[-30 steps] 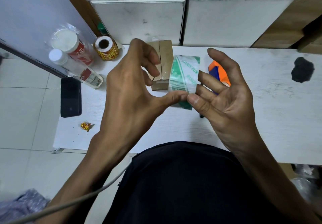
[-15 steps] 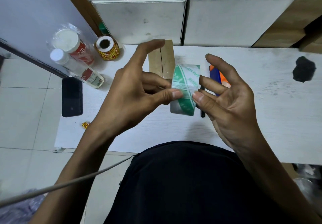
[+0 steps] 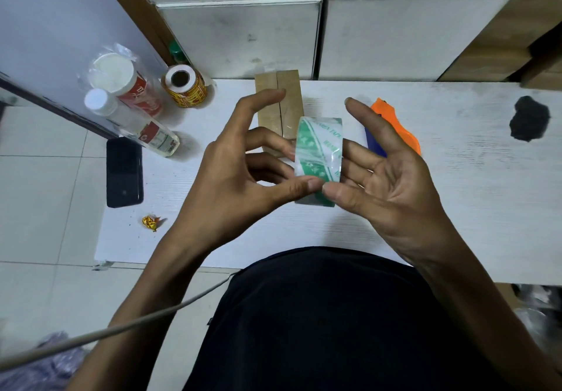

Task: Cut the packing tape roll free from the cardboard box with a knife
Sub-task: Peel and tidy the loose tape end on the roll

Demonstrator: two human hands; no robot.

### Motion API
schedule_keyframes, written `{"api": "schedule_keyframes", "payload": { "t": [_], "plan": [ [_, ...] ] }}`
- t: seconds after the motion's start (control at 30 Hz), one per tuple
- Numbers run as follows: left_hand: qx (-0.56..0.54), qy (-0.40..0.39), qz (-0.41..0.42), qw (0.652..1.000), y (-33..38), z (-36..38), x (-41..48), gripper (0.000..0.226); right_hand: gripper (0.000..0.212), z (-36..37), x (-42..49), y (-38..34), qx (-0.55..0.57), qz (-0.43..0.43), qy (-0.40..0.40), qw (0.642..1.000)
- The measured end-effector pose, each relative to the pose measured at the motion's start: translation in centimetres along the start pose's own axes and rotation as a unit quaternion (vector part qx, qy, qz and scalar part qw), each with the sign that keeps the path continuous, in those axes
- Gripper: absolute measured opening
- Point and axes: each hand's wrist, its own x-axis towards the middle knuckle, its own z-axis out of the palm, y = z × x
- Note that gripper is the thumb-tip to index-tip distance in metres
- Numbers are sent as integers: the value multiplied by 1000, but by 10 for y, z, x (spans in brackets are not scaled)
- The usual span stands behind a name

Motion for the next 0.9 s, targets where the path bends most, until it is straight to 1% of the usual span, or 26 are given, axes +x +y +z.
{"api": "schedule_keyframes", "payload": {
  "t": [0.2, 0.43, 0.53, 0.67, 0.77, 0.87, 0.9],
  "plan": [
    [-33, 11, -20, 999, -6, 6, 2, 91, 93, 0, -2, -2, -27, 4, -12, 1000],
    [-71, 11, -16, 997, -16, 7, -1, 97, 93, -1, -5, -5, -75, 23, -44, 996],
    [-74, 26, -16, 997, -20, 9, -3, 88, 95, -1, -8, -2, -114, 29, -57, 991],
    [-67, 64, -16, 996, -23, 14, -7, 82, 98, 0, -10, -2, -144, 31, -57, 988],
    [-73, 107, -17, 991, -23, 19, -7, 67, 101, 3, -13, -3, -144, 35, -59, 987],
    [-92, 174, -29, 980, -22, 20, -4, 45, 104, 10, -17, -2, -151, 48, -75, 985],
    [-91, 192, -33, 977, -21, 19, -2, 42, 105, 12, -18, -2, -152, 50, -79, 984]
  ]
}}
